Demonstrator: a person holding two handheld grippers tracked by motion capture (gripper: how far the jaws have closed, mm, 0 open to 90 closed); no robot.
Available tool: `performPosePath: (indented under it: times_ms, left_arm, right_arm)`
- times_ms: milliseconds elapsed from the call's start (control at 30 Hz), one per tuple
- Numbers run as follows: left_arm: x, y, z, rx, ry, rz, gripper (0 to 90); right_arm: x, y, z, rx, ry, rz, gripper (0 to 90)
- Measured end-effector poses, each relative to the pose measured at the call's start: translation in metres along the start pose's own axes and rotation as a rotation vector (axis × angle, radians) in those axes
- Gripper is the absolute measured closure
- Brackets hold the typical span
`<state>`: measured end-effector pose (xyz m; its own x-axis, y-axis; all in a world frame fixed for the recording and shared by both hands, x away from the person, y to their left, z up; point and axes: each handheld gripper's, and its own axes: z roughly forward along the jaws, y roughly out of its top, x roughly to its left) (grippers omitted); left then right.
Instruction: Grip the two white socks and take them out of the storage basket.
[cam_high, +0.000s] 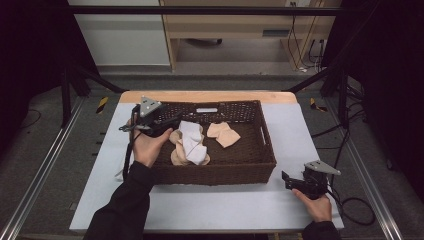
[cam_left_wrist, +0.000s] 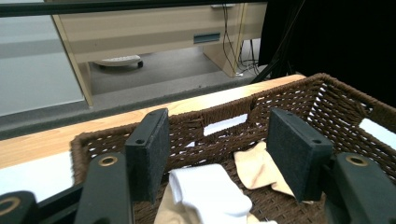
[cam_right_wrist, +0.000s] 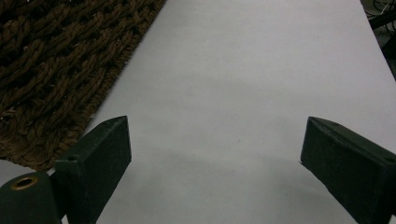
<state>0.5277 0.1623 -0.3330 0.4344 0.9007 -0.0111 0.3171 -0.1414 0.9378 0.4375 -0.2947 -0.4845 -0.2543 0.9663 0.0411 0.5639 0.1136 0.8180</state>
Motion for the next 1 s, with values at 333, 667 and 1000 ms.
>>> performPosePath:
  times_ms: [333, 667, 1000]
  left_arm:
    - [-0.009, -0.011, 0.046, 0.071, 0.003, 0.037, 39.0]
    - [-0.004, -0.039, 0.079, 0.183, 0.028, 0.019, 39.5]
    - [0.001, -0.053, 0.089, 0.272, 0.025, 0.051, 36.2]
  right_arm:
    - [0.0, 0.0, 0.001, 0.005, -0.001, -0.005, 8.8]
    - [0.0, 0.0, 0.001, 0.006, 0.0, -0.006, 9.0]
    - [0.0, 0.0, 0.001, 0.006, 0.002, -0.004, 9.2]
